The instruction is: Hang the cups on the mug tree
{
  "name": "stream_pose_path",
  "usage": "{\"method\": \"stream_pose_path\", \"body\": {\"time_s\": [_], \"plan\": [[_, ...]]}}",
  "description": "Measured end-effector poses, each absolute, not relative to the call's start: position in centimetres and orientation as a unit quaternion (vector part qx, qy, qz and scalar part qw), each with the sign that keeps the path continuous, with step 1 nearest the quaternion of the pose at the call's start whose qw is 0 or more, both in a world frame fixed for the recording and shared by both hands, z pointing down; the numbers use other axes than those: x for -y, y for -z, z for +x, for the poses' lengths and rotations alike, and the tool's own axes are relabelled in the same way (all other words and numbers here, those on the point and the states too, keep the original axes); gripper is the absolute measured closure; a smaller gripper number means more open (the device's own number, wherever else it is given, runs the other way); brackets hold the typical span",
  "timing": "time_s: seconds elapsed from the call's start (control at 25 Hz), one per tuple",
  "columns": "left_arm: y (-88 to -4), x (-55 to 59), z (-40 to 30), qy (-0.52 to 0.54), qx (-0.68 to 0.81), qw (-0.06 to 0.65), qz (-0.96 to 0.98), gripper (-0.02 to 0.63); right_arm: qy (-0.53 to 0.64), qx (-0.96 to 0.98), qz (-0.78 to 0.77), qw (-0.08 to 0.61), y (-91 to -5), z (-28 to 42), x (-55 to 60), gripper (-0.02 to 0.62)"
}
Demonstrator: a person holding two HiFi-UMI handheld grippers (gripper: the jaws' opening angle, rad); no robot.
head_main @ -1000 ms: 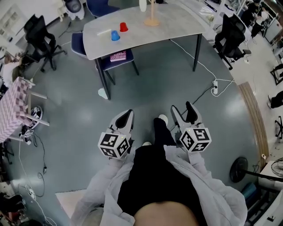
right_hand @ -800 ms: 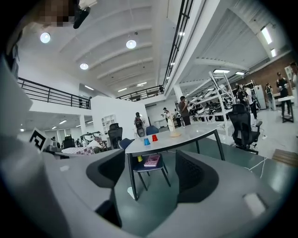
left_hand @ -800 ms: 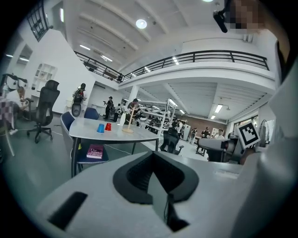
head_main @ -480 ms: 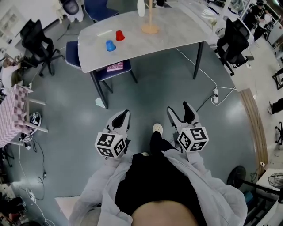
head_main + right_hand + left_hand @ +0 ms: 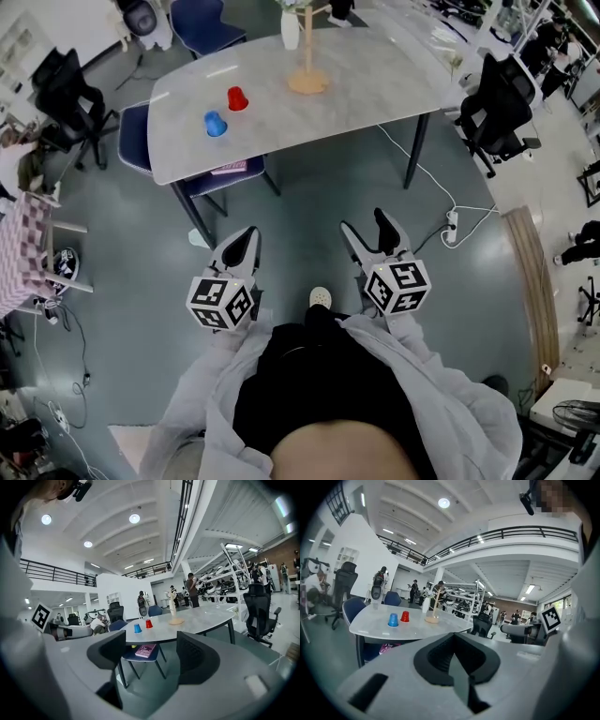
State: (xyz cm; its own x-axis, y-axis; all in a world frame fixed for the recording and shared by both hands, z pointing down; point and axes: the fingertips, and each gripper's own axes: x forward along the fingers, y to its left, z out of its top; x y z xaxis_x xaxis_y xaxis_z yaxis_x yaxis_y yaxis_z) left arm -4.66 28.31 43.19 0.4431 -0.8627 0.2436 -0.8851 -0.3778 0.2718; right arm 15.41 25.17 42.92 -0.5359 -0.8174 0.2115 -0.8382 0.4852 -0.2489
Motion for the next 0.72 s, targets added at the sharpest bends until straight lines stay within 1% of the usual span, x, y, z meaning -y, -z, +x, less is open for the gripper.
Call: {"method": "stream_pose_path", "body": {"time_s": [0.36, 0.72], "plan": [[-44.3, -24.3, -2.8, -0.032, 0.536, 0.192, 0.822, 0.607, -0.172, 0.863, 0.473, 0.038, -44.2, 17.4, -20.5, 0.265], [-45.6, -21.4, -3.1, -0.031, 0.544, 0.210, 0.812, 0.607, -0.183, 0.872, 0.451, 0.051, -45.2, 16.1, -17.4, 0.265]]}}
